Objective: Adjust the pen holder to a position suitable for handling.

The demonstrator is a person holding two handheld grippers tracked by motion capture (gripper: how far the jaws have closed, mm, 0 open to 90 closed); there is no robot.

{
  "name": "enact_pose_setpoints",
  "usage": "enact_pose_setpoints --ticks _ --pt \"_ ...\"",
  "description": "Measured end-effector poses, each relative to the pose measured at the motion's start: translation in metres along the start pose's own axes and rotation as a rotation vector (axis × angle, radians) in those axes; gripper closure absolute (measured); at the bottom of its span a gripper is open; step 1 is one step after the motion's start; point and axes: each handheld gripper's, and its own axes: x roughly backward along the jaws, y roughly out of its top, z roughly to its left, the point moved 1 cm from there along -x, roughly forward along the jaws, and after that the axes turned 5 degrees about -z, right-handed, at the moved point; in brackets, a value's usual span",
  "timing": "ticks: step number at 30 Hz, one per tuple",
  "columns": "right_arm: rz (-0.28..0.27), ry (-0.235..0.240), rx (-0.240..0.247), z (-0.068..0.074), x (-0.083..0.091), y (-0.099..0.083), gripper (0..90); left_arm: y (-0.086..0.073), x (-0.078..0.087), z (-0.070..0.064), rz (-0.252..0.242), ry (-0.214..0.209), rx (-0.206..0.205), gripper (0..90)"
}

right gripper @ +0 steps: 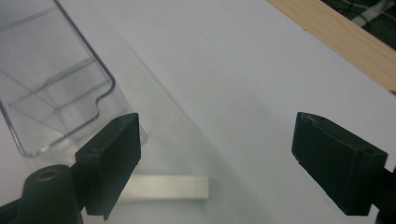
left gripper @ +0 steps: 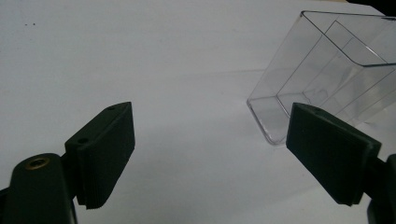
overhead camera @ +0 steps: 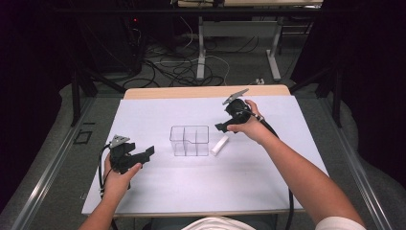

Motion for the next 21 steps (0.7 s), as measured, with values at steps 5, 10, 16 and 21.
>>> enact_pose_setpoints --ticks 5,10,16,21 --pt "0.083 0.063 0.262 0.004 0.001 0.004 29.8 0.001 0.001 0.001 0.006 -0.001 -0.001 15.6" --pt "0.121 0.109 0.473 0.014 0.002 0.005 35.0 0.001 0.001 0.000 0.006 -0.002 -0.001 15.6" --pt "0.153 0.127 0.773 0.025 0.000 0.006 37.1 0.001 0.001 0.000 0.006 0.000 -0.003 15.6" --pt "0.160 0.150 0.966 0.032 -0.005 0.002 37.9 0.000 0.001 0.000 0.006 0.001 -0.001 15.6"
